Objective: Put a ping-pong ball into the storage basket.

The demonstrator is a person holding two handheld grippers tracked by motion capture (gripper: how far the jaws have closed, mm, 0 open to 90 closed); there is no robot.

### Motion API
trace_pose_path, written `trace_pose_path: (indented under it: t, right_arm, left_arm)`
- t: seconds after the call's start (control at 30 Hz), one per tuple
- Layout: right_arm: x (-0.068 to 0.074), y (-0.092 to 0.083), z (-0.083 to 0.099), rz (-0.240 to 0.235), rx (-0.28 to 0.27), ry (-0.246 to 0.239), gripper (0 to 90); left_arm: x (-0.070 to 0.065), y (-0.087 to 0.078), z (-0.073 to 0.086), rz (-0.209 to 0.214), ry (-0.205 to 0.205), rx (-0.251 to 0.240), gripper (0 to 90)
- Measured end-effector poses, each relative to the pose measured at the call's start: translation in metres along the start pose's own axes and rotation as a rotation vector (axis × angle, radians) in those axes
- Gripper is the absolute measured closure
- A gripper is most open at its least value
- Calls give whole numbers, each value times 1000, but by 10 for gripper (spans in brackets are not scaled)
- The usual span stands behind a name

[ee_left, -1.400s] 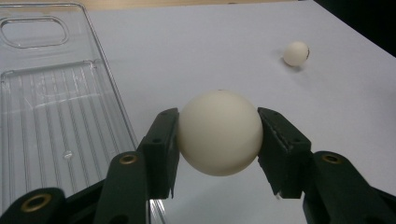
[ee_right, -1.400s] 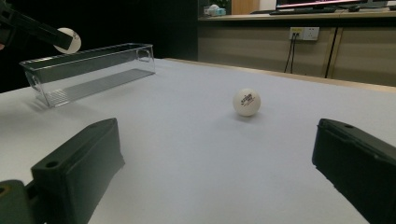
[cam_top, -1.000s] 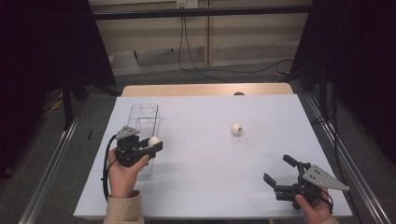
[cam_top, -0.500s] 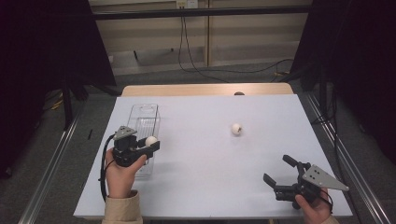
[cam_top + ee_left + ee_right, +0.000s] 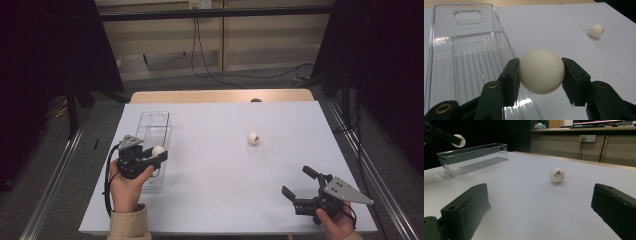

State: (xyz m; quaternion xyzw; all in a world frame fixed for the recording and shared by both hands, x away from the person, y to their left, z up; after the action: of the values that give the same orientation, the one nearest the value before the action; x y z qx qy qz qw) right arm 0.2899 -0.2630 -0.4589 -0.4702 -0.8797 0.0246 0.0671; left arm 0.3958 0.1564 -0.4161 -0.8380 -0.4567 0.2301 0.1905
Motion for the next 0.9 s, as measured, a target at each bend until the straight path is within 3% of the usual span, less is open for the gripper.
trace_pose_path:
  t: [0.9]
  right_arm:
    - [1, 0, 0, -2, -2, 2, 8]
  left_arm:
    - [17, -4, 5, -57, -13, 2, 511]
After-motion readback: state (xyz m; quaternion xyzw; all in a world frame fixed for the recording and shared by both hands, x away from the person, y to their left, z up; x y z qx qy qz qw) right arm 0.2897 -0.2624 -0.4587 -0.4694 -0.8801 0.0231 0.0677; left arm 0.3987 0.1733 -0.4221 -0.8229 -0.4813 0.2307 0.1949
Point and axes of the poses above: each handheld gripper's, and its own axes: y roughly forward along the jaws, z roughly out of its underside, x roughly to its left, the point moved 7 cm from there along y, roughly forward along the jaws, and after that the axes turned 5 degrees about -x, right-handed, at the moved point
